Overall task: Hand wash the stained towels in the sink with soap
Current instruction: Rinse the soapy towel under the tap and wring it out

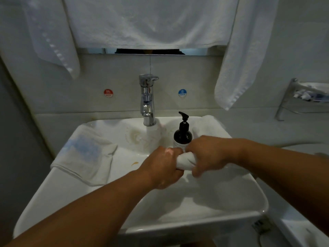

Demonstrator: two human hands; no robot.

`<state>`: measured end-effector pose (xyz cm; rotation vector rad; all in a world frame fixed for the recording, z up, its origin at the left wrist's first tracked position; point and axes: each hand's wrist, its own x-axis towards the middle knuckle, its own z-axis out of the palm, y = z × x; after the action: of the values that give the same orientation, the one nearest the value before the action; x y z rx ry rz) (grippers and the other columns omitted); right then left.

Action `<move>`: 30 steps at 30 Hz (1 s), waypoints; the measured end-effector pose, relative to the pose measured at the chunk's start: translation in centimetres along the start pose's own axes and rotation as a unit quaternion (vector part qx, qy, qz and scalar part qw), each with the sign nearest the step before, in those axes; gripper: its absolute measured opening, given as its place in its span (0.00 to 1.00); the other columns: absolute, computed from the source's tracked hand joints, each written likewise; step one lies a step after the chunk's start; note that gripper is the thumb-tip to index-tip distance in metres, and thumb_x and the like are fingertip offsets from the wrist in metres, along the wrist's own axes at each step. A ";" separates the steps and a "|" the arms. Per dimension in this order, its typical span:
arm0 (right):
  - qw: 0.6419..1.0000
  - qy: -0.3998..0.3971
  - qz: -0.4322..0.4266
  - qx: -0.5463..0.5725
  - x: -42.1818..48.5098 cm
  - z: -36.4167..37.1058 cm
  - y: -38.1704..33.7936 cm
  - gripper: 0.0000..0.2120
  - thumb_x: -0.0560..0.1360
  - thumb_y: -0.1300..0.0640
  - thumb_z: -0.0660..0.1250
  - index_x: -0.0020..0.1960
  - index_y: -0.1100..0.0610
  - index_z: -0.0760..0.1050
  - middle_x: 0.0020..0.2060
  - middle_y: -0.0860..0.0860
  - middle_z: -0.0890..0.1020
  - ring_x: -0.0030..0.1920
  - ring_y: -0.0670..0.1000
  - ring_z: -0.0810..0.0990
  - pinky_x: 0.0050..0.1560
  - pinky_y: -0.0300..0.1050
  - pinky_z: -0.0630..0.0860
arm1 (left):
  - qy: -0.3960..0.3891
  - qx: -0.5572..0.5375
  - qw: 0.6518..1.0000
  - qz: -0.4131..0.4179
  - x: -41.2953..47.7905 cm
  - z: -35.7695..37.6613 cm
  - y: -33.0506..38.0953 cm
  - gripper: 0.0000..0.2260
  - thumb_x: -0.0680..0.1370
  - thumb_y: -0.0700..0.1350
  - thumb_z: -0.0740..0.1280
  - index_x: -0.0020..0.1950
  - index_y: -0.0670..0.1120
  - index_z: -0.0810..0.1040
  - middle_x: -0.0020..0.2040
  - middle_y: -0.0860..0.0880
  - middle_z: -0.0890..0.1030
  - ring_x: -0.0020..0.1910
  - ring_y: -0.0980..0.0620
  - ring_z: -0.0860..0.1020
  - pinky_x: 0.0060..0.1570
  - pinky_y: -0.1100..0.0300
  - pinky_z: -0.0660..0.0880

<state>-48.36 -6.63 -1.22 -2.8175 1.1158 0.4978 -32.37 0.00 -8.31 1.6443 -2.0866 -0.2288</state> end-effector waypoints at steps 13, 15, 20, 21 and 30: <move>0.970 0.207 -0.006 -0.132 -0.7 3.7 -1.5 0.14 0.76 0.49 0.69 0.60 0.50 0.74 0.49 0.51 0.83 0.39 0.52 0.77 0.42 0.45 0.68 | -0.089 -0.081 0.985 -0.121 0.0 0.8 1.0 0.11 0.69 0.48 0.77 0.50 0.50 0.81 0.43 0.52 0.81 0.43 0.50 0.81 0.42 0.58 0.78; 0.959 0.238 -0.034 -0.152 -0.8 4.0 -1.2 0.13 0.77 0.49 0.67 0.60 0.51 0.74 0.50 0.52 0.84 0.43 0.54 0.83 0.42 0.45 0.67 | -0.102 -0.108 0.980 -0.135 -0.1 0.9 1.3 0.08 0.69 0.47 0.76 0.45 0.51 0.80 0.41 0.52 0.81 0.41 0.51 0.81 0.40 0.58 0.78; 0.939 0.290 -0.078 -0.169 -0.1 5.2 -0.1 0.12 0.73 0.50 0.69 0.54 0.52 0.75 0.42 0.51 0.85 0.36 0.57 0.83 0.37 0.46 0.65 | -0.117 -0.178 0.962 -0.169 -0.3 0.8 1.7 0.08 0.68 0.45 0.75 0.39 0.51 0.77 0.37 0.52 0.82 0.36 0.52 0.81 0.35 0.60 0.74; 0.933 0.302 -0.079 -0.179 0.1 5.5 0.2 0.12 0.70 0.50 0.71 0.51 0.52 0.75 0.38 0.51 0.84 0.32 0.56 0.82 0.34 0.45 0.65 | -0.120 -0.193 0.958 -0.175 -0.3 0.7 1.8 0.08 0.68 0.44 0.75 0.39 0.51 0.77 0.37 0.52 0.81 0.35 0.53 0.80 0.34 0.61 0.73; 0.898 0.392 -0.108 -0.169 0.8 6.6 1.2 0.14 0.64 0.51 0.73 0.45 0.53 0.72 0.28 0.48 0.79 0.22 0.53 0.75 0.26 0.41 0.60 | -0.139 -0.287 0.929 -0.190 -0.5 0.3 2.0 0.07 0.69 0.41 0.75 0.39 0.49 0.78 0.33 0.51 0.81 0.35 0.51 0.80 0.36 0.58 0.76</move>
<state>-50.46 -6.82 -7.64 -3.5034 0.8045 -0.5892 -34.22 0.97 -7.89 1.6770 -1.6212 -1.1422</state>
